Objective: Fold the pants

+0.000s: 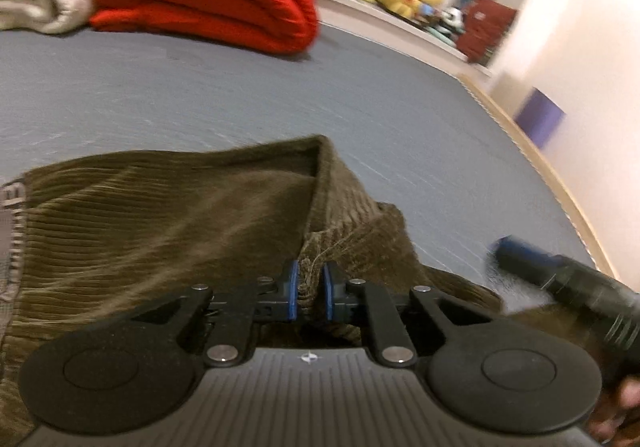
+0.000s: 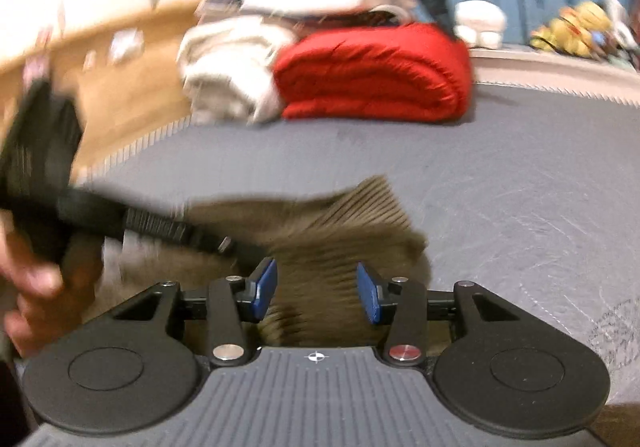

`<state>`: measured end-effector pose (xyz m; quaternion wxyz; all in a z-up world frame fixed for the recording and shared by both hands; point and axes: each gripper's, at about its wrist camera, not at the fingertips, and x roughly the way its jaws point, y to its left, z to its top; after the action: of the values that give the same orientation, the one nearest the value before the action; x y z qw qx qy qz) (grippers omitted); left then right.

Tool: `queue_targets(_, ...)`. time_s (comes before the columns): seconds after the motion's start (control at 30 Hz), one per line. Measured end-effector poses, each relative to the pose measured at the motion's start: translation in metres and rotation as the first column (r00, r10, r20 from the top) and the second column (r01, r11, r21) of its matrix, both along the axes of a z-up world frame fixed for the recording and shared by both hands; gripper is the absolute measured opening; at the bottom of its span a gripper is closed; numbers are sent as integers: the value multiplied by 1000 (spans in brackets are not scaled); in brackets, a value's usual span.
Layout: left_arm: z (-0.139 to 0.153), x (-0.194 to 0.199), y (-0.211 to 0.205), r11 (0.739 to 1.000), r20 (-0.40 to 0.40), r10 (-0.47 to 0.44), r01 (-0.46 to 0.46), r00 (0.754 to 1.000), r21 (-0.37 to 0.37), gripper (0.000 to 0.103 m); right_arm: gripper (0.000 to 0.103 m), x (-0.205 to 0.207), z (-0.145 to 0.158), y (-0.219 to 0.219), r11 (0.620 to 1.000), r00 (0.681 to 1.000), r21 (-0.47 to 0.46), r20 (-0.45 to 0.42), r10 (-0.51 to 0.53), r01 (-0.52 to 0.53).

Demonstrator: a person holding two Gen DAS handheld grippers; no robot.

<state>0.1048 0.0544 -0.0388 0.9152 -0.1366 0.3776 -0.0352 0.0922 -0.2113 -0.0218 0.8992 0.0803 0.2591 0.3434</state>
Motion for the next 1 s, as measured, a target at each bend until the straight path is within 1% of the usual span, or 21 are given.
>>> queue_targets(0.07, 2, -1, 5, 1000, 4, 18, -18, 1000, -7, 13, 50, 15, 0, -24, 990, 994, 98, -58, -98, 103)
queue_targets(0.1, 2, -1, 5, 1000, 7, 18, -18, 1000, -8, 13, 52, 25, -3, -32, 978, 981, 112, -99, -168, 179)
queue_targets(0.13, 3, -2, 5, 1000, 11, 16, -16, 1000, -9, 13, 53, 34, -7, -37, 963, 961, 90, -137, -240, 253)
queue_targets(0.17, 3, -2, 4, 1000, 14, 11, -11, 1000, -8, 13, 53, 44, -13, -39, 945, 933, 42, -176, -313, 324)
queue_targets(0.23, 4, -5, 2, 1000, 19, 2, -2, 1000, -7, 14, 54, 65, -29, -36, 915, 879, -71, -257, -401, 396)
queue_targets(0.27, 4, -5, 2, 1000, 20, -2, 2, 1000, -9, 14, 55, 72, -39, -34, 914, 864, -87, -301, -404, 397)
queue_targets(0.37, 2, -6, 4, 1000, 21, -13, 13, 1000, -13, 14, 57, 87, -72, -25, 949, 846, -59, -438, -303, 309)
queue_targets(0.4, 1, -5, 5, 1000, 19, -13, 14, 1000, -15, 14, 59, 89, -80, -19, 965, 847, -45, -470, -248, 258)
queue_targets(0.43, 0, -4, 6, 1000, 17, -15, 15, 1000, -17, 14, 62, 87, -83, -15, 975, 853, -35, -478, -208, 218)
queue_targets(0.47, 0, -2, 7, 1000, 14, -14, 14, 1000, -18, 14, 70, 86, -84, -10, 983, 865, -27, -472, -173, 182)
queue_targets(0.53, -2, 0, 8, 1000, 9, -10, 10, 1000, -24, 15, 71, 84, -85, -7, 989, 875, -16, -464, -137, 146)
queue_targets(0.57, -3, 1, 8, 1000, 8, -10, 10, 1000, -25, 15, 66, 84, -85, -8, 990, 877, -12, -463, -129, 140)
queue_targets(0.6, -4, 2, 7, 1000, 8, -9, 9, 1000, -24, 15, 54, 83, -85, -8, 991, 879, -14, -460, -125, 134)
queue_targets(0.63, -4, 3, 7, 1000, 9, -8, 8, 1000, -22, 15, 47, 81, -84, -10, 992, 886, -22, -448, -121, 125)
queue_targets(0.67, -5, 4, 6, 1000, 10, -5, 5, 1000, -19, 15, 38, 78, -81, -9, 993, 897, -31, -427, -117, 115)
queue_targets(0.7, -5, 5, 6, 1000, 10, -2, 2, 1000, -19, 15, 31, 76, -75, -5, 993, 910, -44, -397, -117, 108)
queue_targets(0.77, -4, 4, 6, 1000, 12, 7, -7, 1000, -25, 15, 23, 70, -64, -1, 993, 933, -64, -341, -114, 98)
queue_targets(0.8, -4, 4, 7, 1000, 15, 10, -10, 1000, -29, 16, 20, 69, -57, -1, 993, 942, -63, -315, -113, 98)
queue_targets(0.87, -2, 2, 10, 999, 29, 16, -15, 999, -44, 18, 18, 64, -44, -6, 993, 955, -44, -269, -121, 113)
queue_targets(0.93, 0, 1, 14, 998, 39, 23, -20, 999, -67, 21, 17, 62, -33, -11, 989, 961, -16, -233, -149, 149)
queue_targets(1.0, 3, 0, 16, 998, 52, 33, -30, 998, -64, 20, 17, 57, -19, -21, 977, 959, 20, -195, -204, 212)
